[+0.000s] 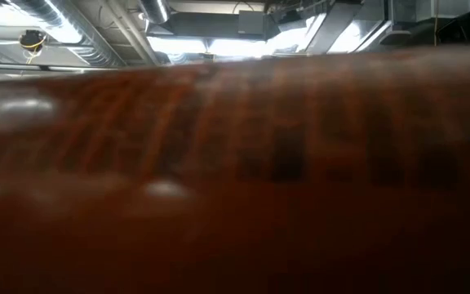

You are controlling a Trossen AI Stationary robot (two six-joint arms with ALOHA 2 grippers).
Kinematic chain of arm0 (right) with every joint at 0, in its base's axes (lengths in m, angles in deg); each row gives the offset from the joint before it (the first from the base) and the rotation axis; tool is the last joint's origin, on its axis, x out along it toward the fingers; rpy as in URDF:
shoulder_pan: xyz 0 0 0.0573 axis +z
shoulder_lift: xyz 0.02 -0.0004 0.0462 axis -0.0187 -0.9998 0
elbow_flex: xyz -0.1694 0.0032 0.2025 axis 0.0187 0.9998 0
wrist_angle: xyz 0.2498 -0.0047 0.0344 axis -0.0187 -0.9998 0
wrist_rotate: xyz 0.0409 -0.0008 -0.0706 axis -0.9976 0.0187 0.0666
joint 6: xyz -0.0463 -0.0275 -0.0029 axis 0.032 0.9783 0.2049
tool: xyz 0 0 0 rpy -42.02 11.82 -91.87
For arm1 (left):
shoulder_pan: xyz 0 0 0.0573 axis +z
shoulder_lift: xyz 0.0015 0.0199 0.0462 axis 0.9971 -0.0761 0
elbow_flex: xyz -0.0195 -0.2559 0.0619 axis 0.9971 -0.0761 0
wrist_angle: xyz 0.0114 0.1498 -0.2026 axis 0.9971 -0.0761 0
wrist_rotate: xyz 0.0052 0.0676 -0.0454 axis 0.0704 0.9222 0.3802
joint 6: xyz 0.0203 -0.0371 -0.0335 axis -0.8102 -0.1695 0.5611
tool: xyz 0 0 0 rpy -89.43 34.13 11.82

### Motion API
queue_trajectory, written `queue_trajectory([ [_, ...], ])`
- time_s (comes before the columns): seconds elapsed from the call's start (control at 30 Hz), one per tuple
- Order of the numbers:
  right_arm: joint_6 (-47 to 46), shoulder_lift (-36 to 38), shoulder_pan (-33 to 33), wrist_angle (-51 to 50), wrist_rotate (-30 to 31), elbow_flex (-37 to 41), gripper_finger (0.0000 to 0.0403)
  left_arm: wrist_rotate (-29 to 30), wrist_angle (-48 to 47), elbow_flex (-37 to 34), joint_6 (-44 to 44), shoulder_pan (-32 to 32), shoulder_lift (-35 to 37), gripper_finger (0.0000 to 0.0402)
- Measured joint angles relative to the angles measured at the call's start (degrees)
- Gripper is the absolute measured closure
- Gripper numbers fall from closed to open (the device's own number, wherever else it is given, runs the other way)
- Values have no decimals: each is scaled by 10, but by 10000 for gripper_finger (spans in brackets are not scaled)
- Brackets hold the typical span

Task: Pick & place silicon tubes, Sealant and Lysol wipes
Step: Put the bottom orange sealant into the transparent container

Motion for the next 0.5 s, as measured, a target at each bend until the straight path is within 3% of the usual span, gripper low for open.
queue_trajectory([
  [0.1, 0, 0, 0, 0, 0, 0, 378, 42, 0, 0, 6, -6, 0, 169],
  [0.23, 0, 0, 0, 0, 0, 0, 378, 46, -23, 16, 7, -8, 0, 130],
  [0.5, 0, 0, 0, 0, 0, 0, 378, 89, -126, 92, -32, 10, -16, 95],
])
